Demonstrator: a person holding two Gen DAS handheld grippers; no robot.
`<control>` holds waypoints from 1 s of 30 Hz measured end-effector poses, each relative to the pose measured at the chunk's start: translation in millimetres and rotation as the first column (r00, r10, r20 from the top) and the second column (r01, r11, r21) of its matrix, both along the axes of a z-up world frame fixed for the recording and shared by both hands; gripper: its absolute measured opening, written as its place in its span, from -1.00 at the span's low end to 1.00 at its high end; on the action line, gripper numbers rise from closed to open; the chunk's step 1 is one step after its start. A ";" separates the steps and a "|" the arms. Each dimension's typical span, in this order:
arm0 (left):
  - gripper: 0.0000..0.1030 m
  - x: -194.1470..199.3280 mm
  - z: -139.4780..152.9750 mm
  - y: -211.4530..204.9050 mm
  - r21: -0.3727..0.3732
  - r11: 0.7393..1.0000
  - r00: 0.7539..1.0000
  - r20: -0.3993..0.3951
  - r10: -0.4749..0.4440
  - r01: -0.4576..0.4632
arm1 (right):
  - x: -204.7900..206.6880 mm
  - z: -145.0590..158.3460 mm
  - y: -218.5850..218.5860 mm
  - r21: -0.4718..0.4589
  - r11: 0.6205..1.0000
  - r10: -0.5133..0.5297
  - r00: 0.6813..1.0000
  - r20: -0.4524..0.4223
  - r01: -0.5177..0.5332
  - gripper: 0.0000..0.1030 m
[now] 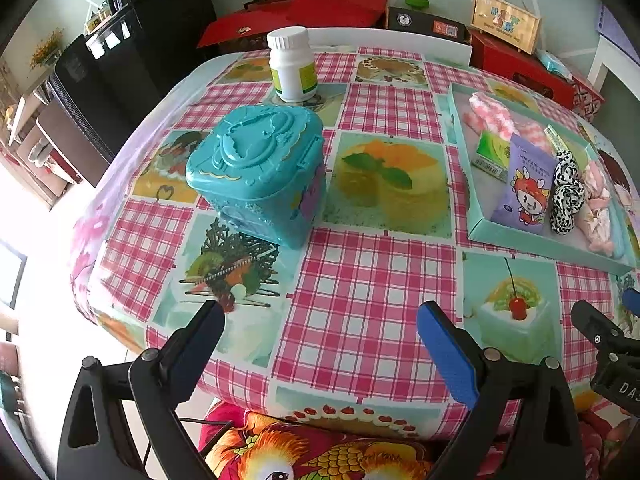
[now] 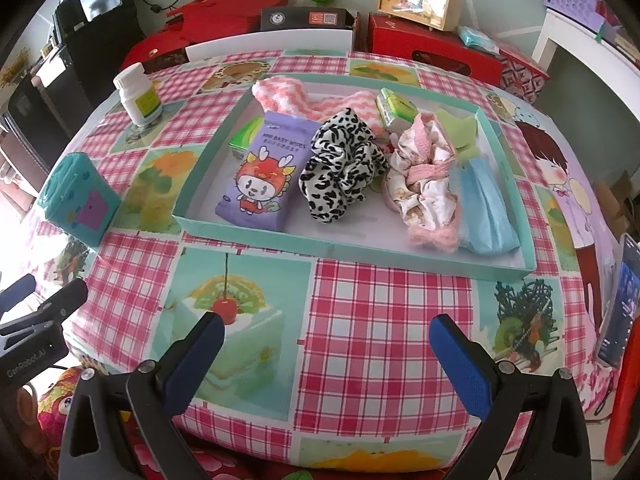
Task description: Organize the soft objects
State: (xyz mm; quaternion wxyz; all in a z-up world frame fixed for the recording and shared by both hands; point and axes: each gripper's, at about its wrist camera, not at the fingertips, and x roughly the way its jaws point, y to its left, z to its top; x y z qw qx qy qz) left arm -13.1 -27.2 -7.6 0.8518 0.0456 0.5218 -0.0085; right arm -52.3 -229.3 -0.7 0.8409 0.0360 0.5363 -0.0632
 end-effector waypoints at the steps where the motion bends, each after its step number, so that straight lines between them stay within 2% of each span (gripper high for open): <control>1: 0.88 -0.8 0.2 -0.4 -0.001 1.000 1.000 0.004 -0.001 0.001 | 0.0 0.3 0.9 -0.001 1.000 0.002 1.000 0.001 -0.002 1.00; 21: 0.88 -2.6 -2.0 -0.8 -0.017 1.000 1.000 0.021 -0.010 0.010 | 0.0 -2.0 6.8 -0.031 0.999 0.021 1.000 0.004 -0.021 1.00; 30: 0.88 -0.3 -4.7 5.3 -0.065 0.998 1.000 0.005 0.005 -0.005 | -1.8 1.4 8.8 -0.064 0.998 0.020 1.000 0.023 -0.019 1.00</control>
